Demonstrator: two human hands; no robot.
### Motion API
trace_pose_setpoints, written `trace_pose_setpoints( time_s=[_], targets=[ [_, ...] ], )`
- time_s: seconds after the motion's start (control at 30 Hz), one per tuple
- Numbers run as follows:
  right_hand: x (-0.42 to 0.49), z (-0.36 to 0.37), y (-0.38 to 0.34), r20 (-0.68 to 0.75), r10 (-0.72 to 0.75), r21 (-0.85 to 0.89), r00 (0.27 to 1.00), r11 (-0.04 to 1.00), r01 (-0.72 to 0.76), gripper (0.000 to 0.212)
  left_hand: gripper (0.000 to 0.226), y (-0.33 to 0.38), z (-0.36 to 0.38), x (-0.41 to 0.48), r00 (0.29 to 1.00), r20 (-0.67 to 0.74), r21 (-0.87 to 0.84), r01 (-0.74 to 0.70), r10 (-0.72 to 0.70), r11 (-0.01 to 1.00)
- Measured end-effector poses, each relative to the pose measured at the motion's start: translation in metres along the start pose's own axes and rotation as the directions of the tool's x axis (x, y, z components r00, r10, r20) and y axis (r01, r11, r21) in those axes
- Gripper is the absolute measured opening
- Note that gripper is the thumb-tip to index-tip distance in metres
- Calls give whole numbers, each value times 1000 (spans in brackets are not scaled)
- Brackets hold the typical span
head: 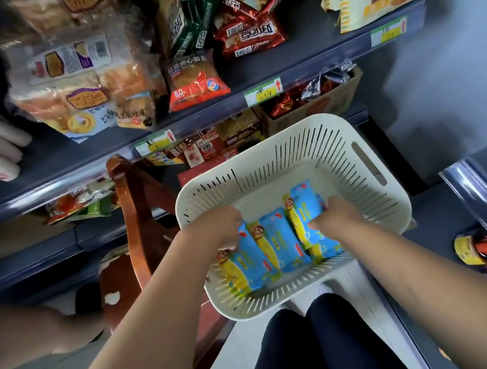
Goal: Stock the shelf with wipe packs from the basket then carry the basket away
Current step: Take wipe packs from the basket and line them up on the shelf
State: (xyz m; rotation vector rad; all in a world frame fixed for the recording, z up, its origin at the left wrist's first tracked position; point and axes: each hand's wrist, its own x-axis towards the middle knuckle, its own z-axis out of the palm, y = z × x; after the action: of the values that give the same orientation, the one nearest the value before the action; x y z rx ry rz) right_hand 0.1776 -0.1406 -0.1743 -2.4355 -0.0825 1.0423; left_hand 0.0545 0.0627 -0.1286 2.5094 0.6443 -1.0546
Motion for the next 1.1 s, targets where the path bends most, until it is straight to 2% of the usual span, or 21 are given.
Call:
trace_pose_setpoints(
  time_s=[0.07, 0.2, 0.3, 0.4, 0.5, 0.67, 0.73, 0.83, 0.93, 1.1],
  targets=[
    [-9, -8, -1, -81, -53, 163, 995, 984, 66, 16, 46, -3, -9, -6, 999, -37, -114, -29, 25, 993],
    [-54, -49, -14, -208, -139, 426, 968, 878, 217, 9, 35, -3, -42, -39, 973, -227, -330, -104, 28, 938],
    [-93, -92, -27, -227, -225, 542, 948, 779, 315, 6, 24, 0, -79, -74, 939, -336, -636, -168, -75, 753],
    [-136, -131, -39, -288, -326, 579, 901, 690, 434, 16, 20, 11, -117, -110, 909, -395, -767, -247, -133, 593],
    [-179, -162, -47, -350, -340, 640, 873, 594, 488, 22, 17, 27, -141, -147, 923, -378, -870, -325, -79, 372],
    [-232, -199, -50, -429, -340, 665, 836, 508, 548, 40, 20, 55, -157, -198, 914, -404, -905, -406, 41, 128],
    [-251, -213, -50, -481, -339, 658, 808, 470, 589, 31, 21, 66, -157, -214, 902, -427, -900, -431, 69, 57],
    [-284, -233, -44, -563, -354, 622, 746, 413, 665, 20, 18, 78, -148, -237, 846, -527, -848, -529, 82, 5],
    [-315, -253, -27, -627, -396, 565, 671, 362, 741, 20, 18, 93, -136, -254, 794, -606, -795, -602, 56, -73],
    [-360, -272, 18, -659, -442, 495, 608, 354, 793, 25, 17, 142, -104, -289, 750, -661, -750, -659, 36, -47]
  ],
)
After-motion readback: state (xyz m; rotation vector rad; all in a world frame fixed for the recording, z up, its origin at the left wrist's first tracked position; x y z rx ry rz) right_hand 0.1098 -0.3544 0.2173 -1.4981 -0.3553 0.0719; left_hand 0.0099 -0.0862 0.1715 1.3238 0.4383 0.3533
